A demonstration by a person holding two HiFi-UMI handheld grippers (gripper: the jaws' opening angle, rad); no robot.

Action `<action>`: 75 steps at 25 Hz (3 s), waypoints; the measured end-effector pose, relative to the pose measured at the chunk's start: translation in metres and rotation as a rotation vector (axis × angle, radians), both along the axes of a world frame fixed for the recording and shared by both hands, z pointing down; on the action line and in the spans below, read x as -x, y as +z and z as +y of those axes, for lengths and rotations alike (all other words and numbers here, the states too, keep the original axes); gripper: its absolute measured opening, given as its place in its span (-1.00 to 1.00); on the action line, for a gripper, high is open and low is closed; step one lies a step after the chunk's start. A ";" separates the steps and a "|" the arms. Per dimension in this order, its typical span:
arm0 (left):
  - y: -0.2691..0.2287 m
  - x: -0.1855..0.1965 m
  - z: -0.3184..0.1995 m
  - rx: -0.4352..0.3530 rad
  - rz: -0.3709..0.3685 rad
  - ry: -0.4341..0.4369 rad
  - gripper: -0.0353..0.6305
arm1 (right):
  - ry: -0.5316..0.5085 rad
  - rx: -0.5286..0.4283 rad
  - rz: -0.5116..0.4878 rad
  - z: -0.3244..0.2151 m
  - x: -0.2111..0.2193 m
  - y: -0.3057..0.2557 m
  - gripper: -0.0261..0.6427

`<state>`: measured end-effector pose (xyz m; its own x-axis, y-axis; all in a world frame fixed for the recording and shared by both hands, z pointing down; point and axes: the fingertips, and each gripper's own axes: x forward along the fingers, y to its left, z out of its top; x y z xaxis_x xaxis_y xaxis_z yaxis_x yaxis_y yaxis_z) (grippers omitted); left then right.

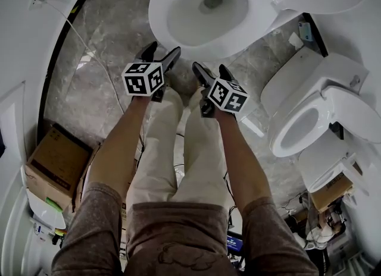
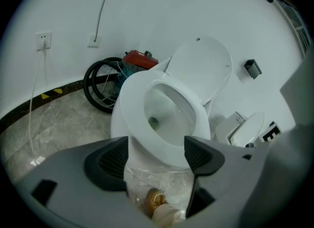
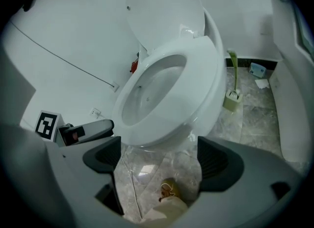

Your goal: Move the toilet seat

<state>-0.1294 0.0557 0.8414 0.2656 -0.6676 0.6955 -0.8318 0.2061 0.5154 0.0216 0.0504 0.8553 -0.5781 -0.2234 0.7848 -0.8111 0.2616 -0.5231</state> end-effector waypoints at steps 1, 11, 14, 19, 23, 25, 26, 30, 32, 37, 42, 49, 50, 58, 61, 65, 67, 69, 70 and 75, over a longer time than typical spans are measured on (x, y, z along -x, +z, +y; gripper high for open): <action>0.003 0.000 0.000 0.008 0.005 0.002 0.17 | 0.001 0.002 0.002 -0.001 0.000 0.003 0.52; 0.021 -0.006 -0.003 0.075 0.090 -0.017 0.17 | 0.110 0.035 -0.030 -0.021 0.007 0.015 0.51; 0.025 -0.004 -0.002 0.102 0.050 -0.006 0.15 | 0.126 0.038 -0.014 -0.022 0.006 0.014 0.49; 0.015 -0.005 -0.003 0.084 0.042 -0.048 0.00 | 0.171 0.030 0.008 -0.024 0.004 0.007 0.33; 0.011 -0.006 -0.004 0.096 0.061 -0.073 0.00 | 0.212 0.028 0.000 -0.024 0.007 0.000 0.33; 0.010 -0.007 -0.004 0.097 0.067 -0.075 0.00 | 0.209 0.031 0.003 -0.024 0.008 -0.002 0.33; 0.008 -0.007 -0.004 0.094 0.068 -0.077 -0.01 | 0.201 0.030 0.005 -0.024 0.008 -0.003 0.33; 0.002 -0.002 -0.005 0.075 0.064 -0.131 -0.07 | 0.200 0.009 0.003 -0.024 0.013 -0.010 0.25; 0.001 0.000 -0.006 0.073 0.067 -0.153 -0.09 | 0.240 0.008 -0.003 -0.026 0.013 -0.013 0.26; -0.005 -0.001 -0.004 0.060 0.047 -0.119 -0.12 | 0.277 0.007 -0.023 -0.027 0.010 -0.019 0.20; -0.025 -0.002 -0.003 0.011 0.028 -0.080 -0.14 | 0.293 -0.013 -0.054 -0.027 0.005 -0.034 0.09; -0.070 -0.001 -0.004 -0.044 0.012 -0.034 -0.22 | 0.293 -0.062 -0.048 -0.029 0.002 -0.068 0.04; -0.077 -0.001 -0.005 -0.049 0.008 -0.027 -0.23 | 0.301 -0.064 -0.046 -0.030 0.001 -0.072 0.02; -0.125 -0.005 -0.020 -0.083 0.039 0.004 -0.24 | 0.361 -0.074 -0.064 -0.042 -0.004 -0.113 0.00; -0.143 -0.007 -0.026 -0.092 0.049 0.022 -0.24 | 0.389 -0.074 -0.086 -0.047 -0.005 -0.128 0.00; -0.163 -0.009 -0.035 -0.113 0.066 0.042 -0.23 | 0.427 -0.074 -0.113 -0.055 -0.006 -0.146 -0.01; -0.173 -0.011 -0.041 -0.122 0.078 0.056 -0.23 | 0.447 -0.081 -0.123 -0.060 -0.007 -0.155 -0.01; -0.183 -0.013 -0.047 -0.131 0.086 0.078 -0.21 | 0.468 -0.088 -0.134 -0.064 -0.008 -0.163 -0.01; -0.186 -0.014 -0.050 -0.133 0.089 0.089 -0.21 | 0.479 -0.090 -0.136 -0.066 -0.009 -0.166 -0.01; -0.204 -0.019 -0.062 -0.144 0.122 0.133 -0.21 | 0.545 -0.098 -0.137 -0.074 -0.011 -0.184 -0.04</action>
